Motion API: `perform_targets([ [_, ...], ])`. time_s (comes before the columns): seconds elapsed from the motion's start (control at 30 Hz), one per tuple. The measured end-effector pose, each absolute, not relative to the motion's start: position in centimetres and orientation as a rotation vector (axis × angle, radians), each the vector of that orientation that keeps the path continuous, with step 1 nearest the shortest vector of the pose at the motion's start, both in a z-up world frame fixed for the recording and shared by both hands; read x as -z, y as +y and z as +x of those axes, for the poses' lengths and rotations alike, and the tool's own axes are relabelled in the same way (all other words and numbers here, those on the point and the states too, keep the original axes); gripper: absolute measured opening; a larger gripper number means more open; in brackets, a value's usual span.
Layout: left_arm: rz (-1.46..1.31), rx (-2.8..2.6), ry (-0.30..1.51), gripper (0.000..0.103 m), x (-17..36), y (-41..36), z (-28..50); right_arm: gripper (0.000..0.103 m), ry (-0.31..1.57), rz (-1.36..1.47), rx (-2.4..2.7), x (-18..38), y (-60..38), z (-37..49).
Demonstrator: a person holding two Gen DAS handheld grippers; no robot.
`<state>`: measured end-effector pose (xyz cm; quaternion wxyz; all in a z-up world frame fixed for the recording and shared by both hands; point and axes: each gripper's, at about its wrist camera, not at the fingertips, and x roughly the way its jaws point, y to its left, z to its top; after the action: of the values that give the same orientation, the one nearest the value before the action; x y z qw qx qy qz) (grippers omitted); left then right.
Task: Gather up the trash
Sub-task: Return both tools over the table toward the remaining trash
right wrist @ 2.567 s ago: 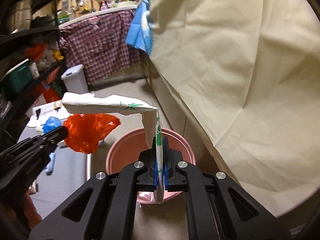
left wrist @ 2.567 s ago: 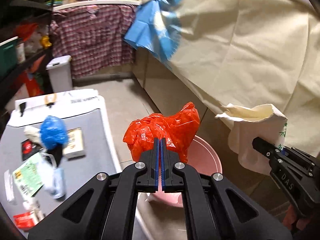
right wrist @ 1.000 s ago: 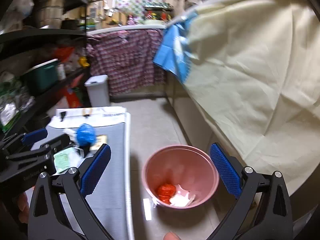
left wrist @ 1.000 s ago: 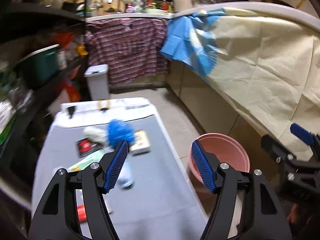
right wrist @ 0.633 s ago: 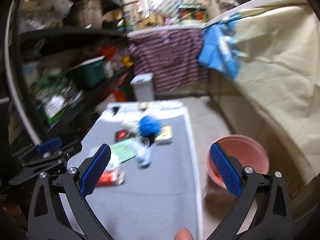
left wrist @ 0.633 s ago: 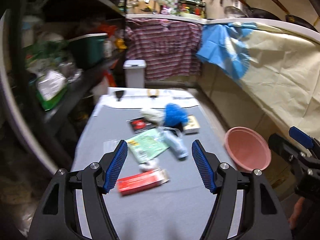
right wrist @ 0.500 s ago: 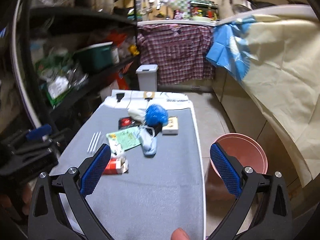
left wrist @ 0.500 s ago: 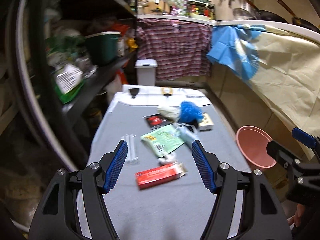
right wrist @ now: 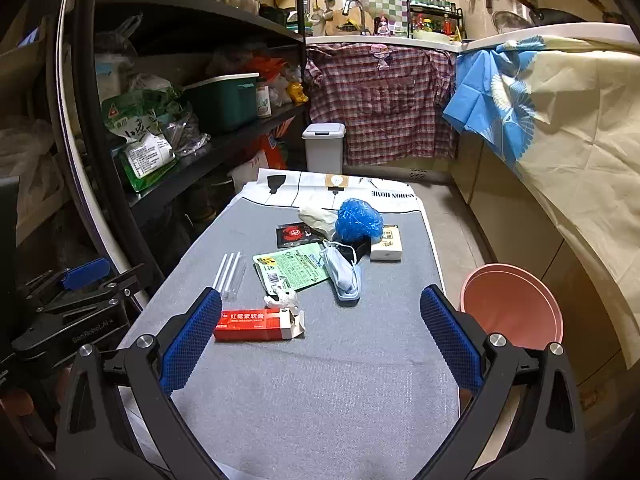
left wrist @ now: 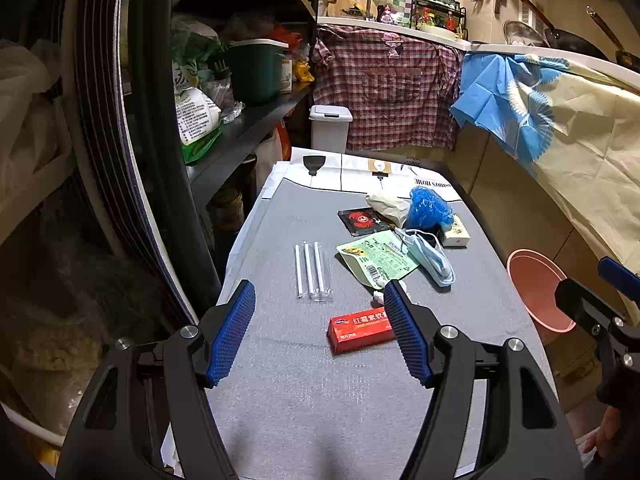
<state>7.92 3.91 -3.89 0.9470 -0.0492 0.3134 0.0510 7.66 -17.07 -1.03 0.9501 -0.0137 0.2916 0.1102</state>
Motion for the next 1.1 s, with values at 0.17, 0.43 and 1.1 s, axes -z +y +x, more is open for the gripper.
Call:
perform_targets([
  [0.17,-0.094,-0.106,0.637,0.066,4.4,3.9,8.4,0.098,0.609,-0.026,-0.207,1.4,-17.4,8.5],
  [0.43,-0.101,-0.113,0.661,0.066,6.0,4.4,10.0,0.098,0.636,-0.041,-0.173,3.0,-17.2,10.3],
  [1.1,-0.115,-0.123,0.718,0.065,11.0,4.5,16.3,0.098,0.670,-0.053,-0.141,8.6,-16.1,16.9],
])
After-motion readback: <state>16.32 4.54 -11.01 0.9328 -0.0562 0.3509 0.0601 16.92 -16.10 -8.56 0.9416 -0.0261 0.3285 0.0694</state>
